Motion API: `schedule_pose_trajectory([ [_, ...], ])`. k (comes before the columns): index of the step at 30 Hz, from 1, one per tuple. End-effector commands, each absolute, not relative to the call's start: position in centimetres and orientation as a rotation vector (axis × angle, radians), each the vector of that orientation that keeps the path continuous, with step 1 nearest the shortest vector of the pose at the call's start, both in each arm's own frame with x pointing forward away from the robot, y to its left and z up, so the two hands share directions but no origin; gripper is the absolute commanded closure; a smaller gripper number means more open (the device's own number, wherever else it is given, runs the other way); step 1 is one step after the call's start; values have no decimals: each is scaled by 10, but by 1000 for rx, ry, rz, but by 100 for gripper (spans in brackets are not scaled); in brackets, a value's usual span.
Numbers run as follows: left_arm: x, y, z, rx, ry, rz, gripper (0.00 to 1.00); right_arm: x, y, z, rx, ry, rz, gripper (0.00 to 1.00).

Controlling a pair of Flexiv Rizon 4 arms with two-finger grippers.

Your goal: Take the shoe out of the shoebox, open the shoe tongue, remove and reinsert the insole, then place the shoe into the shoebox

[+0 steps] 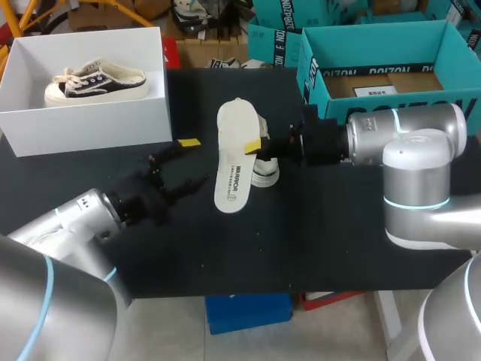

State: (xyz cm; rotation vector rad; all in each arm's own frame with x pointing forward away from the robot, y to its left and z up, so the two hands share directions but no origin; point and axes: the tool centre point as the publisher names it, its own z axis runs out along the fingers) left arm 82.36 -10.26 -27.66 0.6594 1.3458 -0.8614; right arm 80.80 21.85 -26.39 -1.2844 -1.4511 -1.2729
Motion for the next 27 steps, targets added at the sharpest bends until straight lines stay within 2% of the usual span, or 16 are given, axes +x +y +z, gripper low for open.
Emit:
schedule_pose_trajectory([
  [1,825,-118,-275,611,1346,-832,0,808,220,-264,-1287,-1451,-1273,100],
  [27,860,-160,-267,624,1337,-766,0,808,220,-264,-1287,-1451,-1273,100],
])
